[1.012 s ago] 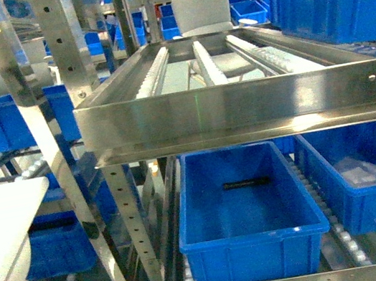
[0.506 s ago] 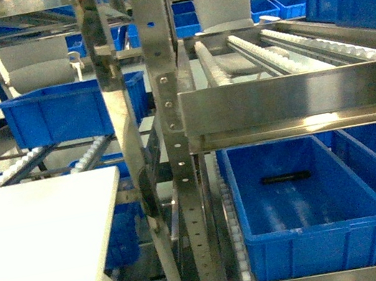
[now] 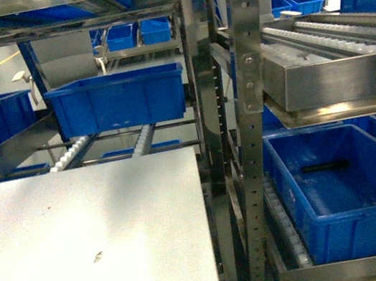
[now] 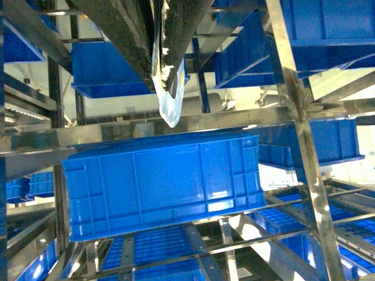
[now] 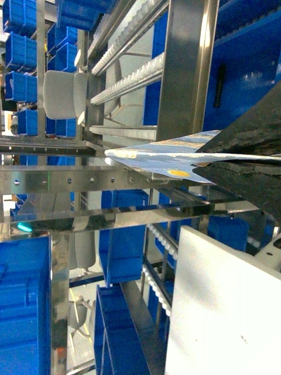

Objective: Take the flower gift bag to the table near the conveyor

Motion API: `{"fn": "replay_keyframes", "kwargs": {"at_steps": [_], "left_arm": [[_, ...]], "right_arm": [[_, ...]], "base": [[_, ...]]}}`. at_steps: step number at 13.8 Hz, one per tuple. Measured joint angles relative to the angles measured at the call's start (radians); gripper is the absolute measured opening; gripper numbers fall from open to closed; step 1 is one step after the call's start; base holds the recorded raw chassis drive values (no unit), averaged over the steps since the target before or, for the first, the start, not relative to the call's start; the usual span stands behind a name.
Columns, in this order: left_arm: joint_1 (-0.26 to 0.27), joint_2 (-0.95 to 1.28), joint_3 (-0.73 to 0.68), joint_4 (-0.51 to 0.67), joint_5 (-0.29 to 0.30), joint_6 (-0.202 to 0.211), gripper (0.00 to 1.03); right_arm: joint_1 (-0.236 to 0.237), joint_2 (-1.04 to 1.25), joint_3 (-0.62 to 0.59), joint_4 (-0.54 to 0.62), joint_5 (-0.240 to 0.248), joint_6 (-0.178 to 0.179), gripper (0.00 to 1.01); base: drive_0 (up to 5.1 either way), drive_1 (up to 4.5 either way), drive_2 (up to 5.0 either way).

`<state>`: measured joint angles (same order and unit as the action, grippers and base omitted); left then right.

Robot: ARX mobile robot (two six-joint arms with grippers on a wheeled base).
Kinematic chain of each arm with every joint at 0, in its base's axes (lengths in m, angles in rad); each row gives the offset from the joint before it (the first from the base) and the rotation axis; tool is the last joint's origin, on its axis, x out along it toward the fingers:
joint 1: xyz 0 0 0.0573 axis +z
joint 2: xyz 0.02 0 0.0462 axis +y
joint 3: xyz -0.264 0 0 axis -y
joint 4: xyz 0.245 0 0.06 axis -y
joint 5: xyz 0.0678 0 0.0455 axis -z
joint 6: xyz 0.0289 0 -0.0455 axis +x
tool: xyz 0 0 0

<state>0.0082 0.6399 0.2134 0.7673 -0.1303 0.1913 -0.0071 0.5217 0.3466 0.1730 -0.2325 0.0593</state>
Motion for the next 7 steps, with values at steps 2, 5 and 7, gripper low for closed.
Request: {"fn": "replay_keyframes", "kwargs": {"at_steps": [2, 5, 7], "left_arm": [[0.000, -0.001, 0.000, 0.001, -0.001, 0.000, 0.02], [0.000, -0.001, 0.000, -0.001, 0.000, 0.000, 0.02], [0.000, 0.000, 0.000, -0.001, 0.000, 0.000, 0.02]], "right_arm": [[0.000, 0.000, 0.000, 0.001, 0.000, 0.000, 0.03], [0.000, 0.000, 0.000, -0.001, 0.000, 0.000, 0.03], [0.000, 0.000, 0.000, 0.000, 0.000, 0.000, 0.03]], "base": [[-4.7, 0.86, 3.8], [-4.9, 1.90, 2.9], [-4.9, 3.44, 1.3]]}}
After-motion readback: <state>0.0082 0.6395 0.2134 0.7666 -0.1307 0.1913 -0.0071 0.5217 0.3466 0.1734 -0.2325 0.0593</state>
